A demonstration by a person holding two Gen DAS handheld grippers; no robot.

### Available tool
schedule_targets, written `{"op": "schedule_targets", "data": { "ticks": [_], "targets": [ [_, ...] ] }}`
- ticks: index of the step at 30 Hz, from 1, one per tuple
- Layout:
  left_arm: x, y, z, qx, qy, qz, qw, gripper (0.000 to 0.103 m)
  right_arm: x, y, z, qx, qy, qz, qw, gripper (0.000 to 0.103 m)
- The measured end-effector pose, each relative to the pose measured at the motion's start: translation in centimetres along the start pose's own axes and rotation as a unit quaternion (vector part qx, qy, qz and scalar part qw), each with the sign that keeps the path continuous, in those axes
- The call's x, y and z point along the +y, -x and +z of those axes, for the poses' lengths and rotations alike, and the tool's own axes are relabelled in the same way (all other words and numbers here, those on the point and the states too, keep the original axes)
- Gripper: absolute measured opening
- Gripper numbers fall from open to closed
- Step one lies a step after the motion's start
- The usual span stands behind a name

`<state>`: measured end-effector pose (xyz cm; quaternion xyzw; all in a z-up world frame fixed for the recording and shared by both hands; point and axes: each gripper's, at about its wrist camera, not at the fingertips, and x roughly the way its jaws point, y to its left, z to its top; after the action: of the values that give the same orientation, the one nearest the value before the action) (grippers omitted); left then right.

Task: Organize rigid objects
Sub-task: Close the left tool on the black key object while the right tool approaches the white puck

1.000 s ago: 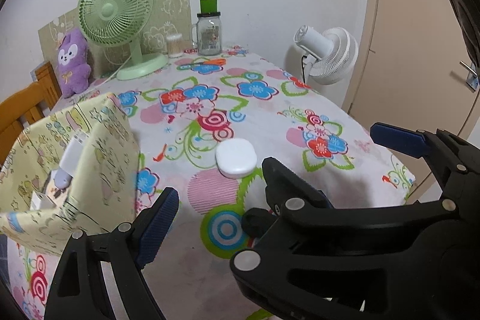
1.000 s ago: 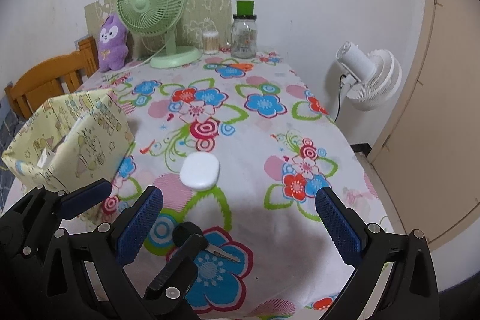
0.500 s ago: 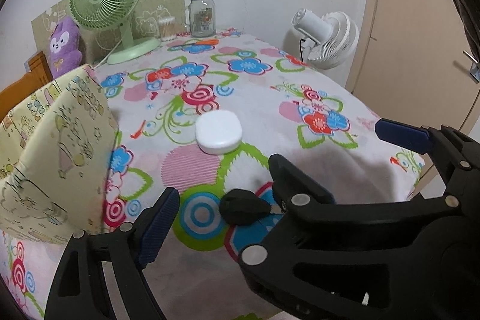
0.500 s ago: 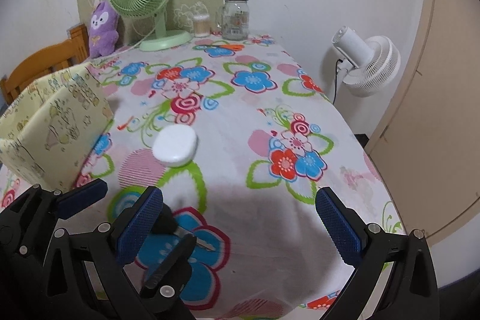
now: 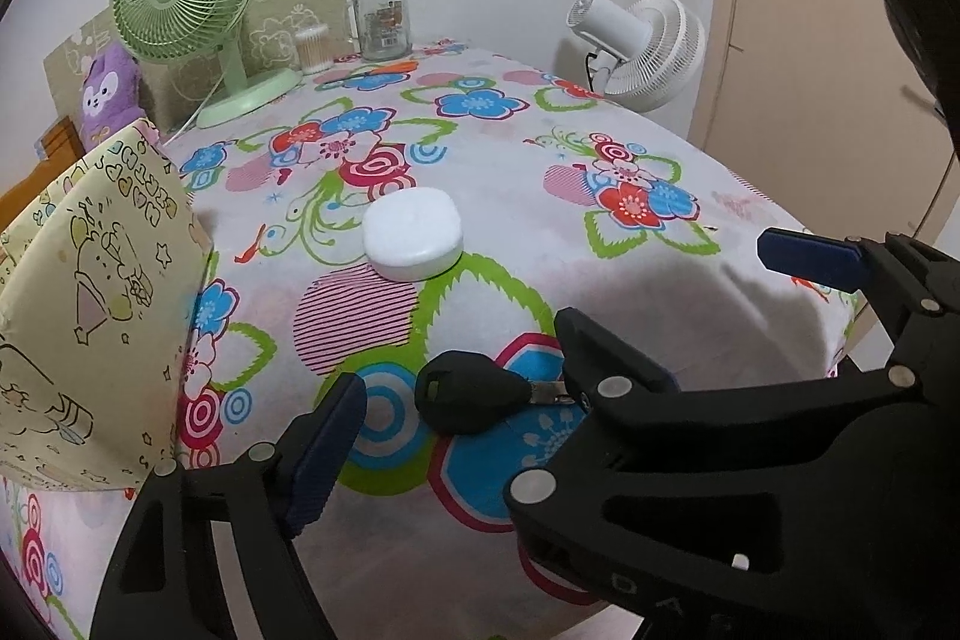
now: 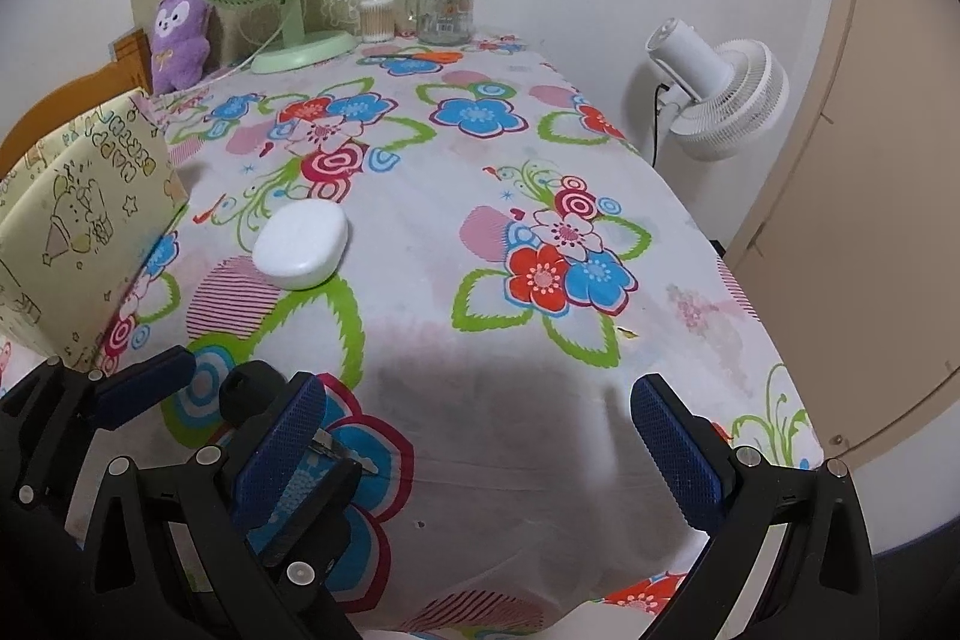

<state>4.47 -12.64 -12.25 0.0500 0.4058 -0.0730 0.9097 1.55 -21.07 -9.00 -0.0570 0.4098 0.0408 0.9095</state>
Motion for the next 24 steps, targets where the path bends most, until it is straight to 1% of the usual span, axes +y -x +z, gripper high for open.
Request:
{"op": "schedule_targets", "data": {
  "ticks": [4, 9, 12, 14, 16, 18, 21, 24],
  "targets": [
    [0.1, -0.1, 0.0, -0.011, 0.004, 0.013, 0.9998, 0.084, 0.0, -0.5, 0.1, 0.006, -0.005, 0.004, 1.000, 0.103],
    [0.3, -0.3, 0.1, -0.014, 0.005, 0.011, 0.9998, 0.082, 0.0, -0.9, 0.3, 0.010, -0.007, 0.001, 1.000, 0.103],
    [0.4, -0.6, 0.5, -0.013, 0.005, 0.005, 0.9999, 0.077, -0.1, -1.1, 0.5, 0.011, -0.012, -0.001, 1.000, 0.103],
    [0.3, -0.7, 0.7, -0.013, 0.003, 0.002, 0.9999, 0.071, -0.3, -1.3, 0.6, 0.011, -0.017, -0.002, 1.000, 0.103],
    [0.1, -0.8, 0.9, -0.012, 0.002, -0.002, 0.9999, 0.063, -0.6, -1.4, 0.8, 0.013, -0.024, -0.004, 1.000, 0.103],
    [0.0, -0.9, 1.1, -0.011, 0.001, -0.007, 0.9999, 0.058, -0.8, -1.5, 0.9, 0.012, -0.027, -0.006, 1.000, 0.103],
    [-0.1, -1.0, 1.1, -0.011, 0.000, -0.003, 0.9999, 0.057, -1.0, -1.6, 1.1, 0.011, -0.025, -0.012, 1.000, 0.103],
    [-0.2, -0.9, 1.1, -0.014, -0.005, 0.004, 0.9999, 0.053, -1.1, -1.6, 1.1, 0.011, -0.028, -0.013, 0.999, 0.103]
  ]
}}
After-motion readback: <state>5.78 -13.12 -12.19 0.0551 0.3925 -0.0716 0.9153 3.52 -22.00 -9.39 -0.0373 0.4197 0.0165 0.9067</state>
